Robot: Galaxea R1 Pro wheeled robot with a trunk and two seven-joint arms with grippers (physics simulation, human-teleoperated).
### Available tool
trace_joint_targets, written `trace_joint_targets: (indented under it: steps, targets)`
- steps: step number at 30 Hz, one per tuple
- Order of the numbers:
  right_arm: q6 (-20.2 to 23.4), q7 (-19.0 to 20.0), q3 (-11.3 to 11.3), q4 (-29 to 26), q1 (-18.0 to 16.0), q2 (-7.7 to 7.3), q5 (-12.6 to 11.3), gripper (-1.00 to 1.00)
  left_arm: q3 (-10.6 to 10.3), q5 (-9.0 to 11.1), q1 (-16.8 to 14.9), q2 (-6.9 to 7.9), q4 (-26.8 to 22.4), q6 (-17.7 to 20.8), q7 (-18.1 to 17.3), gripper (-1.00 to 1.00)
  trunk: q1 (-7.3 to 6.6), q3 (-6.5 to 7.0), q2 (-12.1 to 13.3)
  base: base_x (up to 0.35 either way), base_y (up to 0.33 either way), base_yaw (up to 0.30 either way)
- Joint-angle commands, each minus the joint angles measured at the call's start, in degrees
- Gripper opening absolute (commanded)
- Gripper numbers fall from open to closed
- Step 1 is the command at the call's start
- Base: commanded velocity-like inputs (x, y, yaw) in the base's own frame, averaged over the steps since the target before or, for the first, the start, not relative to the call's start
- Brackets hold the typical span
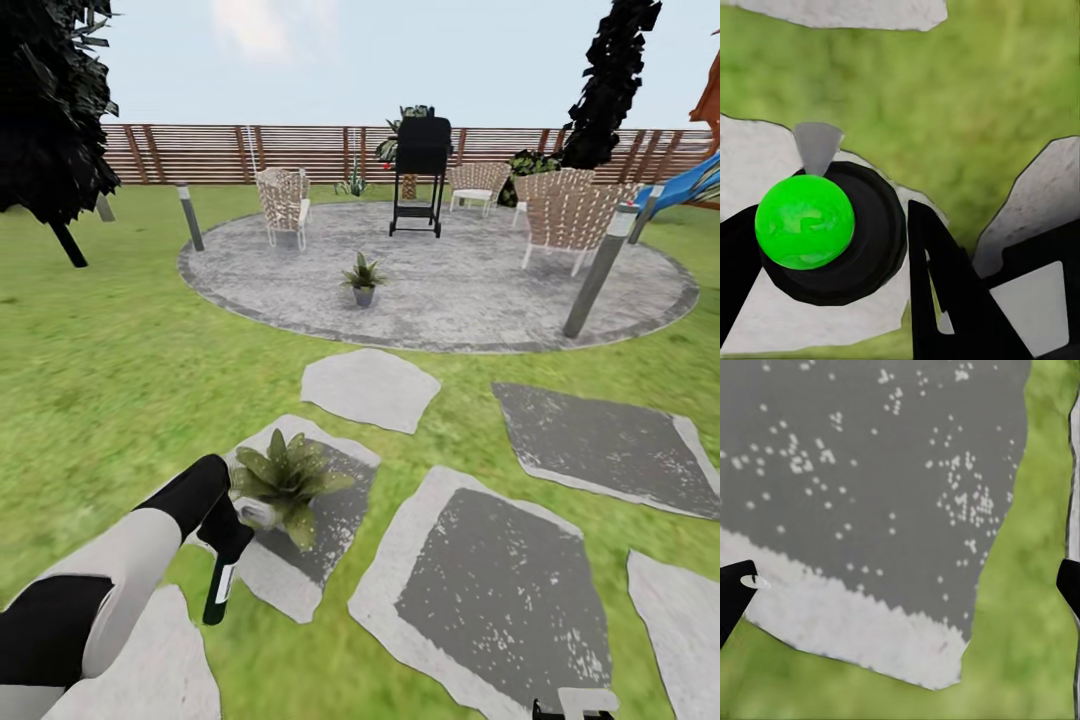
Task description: Pick up the pesticide atomizer in the garden and spray insectifuge to fully cover both potted plants in the garden.
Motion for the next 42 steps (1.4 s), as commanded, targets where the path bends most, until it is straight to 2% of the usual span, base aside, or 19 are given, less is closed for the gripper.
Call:
trace_joint_targets:
  steps: [1,4,8,10,12,13,14,15,16,17,24,27,28,37,42]
  targets:
    - [0.0,-0.4,0.0,0.1,0.0,0.00,0.6,1.00,-0.4,-0.2,0.0,0.08,-0.2,0.3,-0.5,-1.00,-0.01,-0.05,0.0,0.000,0.000,0.269]
    - [0.0,-0.5,0.0,0.1,0.0,0.00,0.6,1.00,-0.4,-0.2,-0.5,0.53,-0.3,0.3,-0.5,-1.00,-0.01,-0.05,0.0,0.000,0.000,0.269]
    - [0.0,-0.5,0.0,0.1,0.0,0.00,0.6,1.00,-1.0,-0.2,-3.8,1.51,-0.1,0.2,-1.4,-1.00,-0.01,-0.05,0.0,0.000,0.000,0.266]
    - [0.0,-0.5,-0.1,0.1,0.0,-0.05,0.6,1.00,-3.2,-2.3,-6.2,2.16,-0.1,0.1,-6.2,-1.00,-0.01,-0.05,0.0,0.003,0.000,0.075]
    - [0.0,-0.5,-0.1,0.1,0.0,-0.18,0.6,1.00,-5.1,-5.9,-7.1,2.35,-0.1,0.0,-12.0,-1.00,-0.01,-0.05,0.0,0.069,0.000,0.021]
    - [0.0,-0.4,0.0,0.1,0.0,-0.32,0.7,1.00,-6.2,-9.2,-7.4,2.35,-0.2,-0.1,-15.9,-1.00,-0.01,-0.05,0.0,0.137,0.000,0.009]
    - [0.0,-0.4,0.0,0.1,0.0,-0.46,0.7,1.00,-7.0,-14.8,-7.5,2.40,-0.5,-0.1,-21.6,-1.00,-0.01,-0.05,0.0,0.245,0.000,0.003]
    - [0.0,-0.4,0.0,0.1,0.0,-0.50,0.7,1.00,-7.2,-18.0,-7.5,2.42,-0.8,0.0,-24.6,-1.00,-0.01,-0.05,0.0,0.298,0.000,0.001]
    - [0.0,-0.3,0.0,0.1,0.0,-0.50,0.7,1.00,-7.2,-19.5,-7.6,2.43,-1.0,0.0,-26.1,-1.00,-0.01,-0.05,0.0,0.320,0.000,0.000]
    - [0.0,-0.3,0.0,0.1,0.0,-0.48,0.7,1.00,-7.2,-20.1,-7.6,2.43,-1.1,0.0,-26.6,-1.00,-0.01,-0.05,0.0,0.327,0.000,0.000]
    - [0.0,-0.3,0.0,0.1,0.1,-0.28,0.7,1.00,-7.1,-20.7,-7.7,2.27,-1.2,0.0,-27.1,-1.00,-0.01,-0.05,0.0,0.278,-0.104,0.000]
    - [0.0,-0.3,0.0,0.1,0.1,-0.27,0.7,1.00,-7.1,-20.7,-8.3,2.19,-1.2,-0.1,-27.2,-1.00,-0.01,-0.05,0.0,0.074,-0.266,0.000]
    - [0.0,-0.3,0.0,0.1,0.1,-0.24,0.7,1.00,-7.3,-20.6,-9.3,2.18,-1.2,-0.2,-27.2,-1.00,-0.01,-0.05,0.0,0.004,-0.305,0.000]
    - [0.0,-0.3,0.0,0.1,0.1,-0.20,0.6,1.00,-7.5,-20.7,-9.8,2.31,-1.1,-0.3,-27.3,-1.00,-0.01,-0.05,0.0,0.103,-0.192,0.000]
    - [0.0,-0.5,0.0,0.1,0.1,-0.09,0.6,1.00,-7.5,-21.8,-9.2,2.37,-0.6,-0.5,-27.3,-1.00,-0.01,-0.05,0.0,0.004,-0.002,0.204]
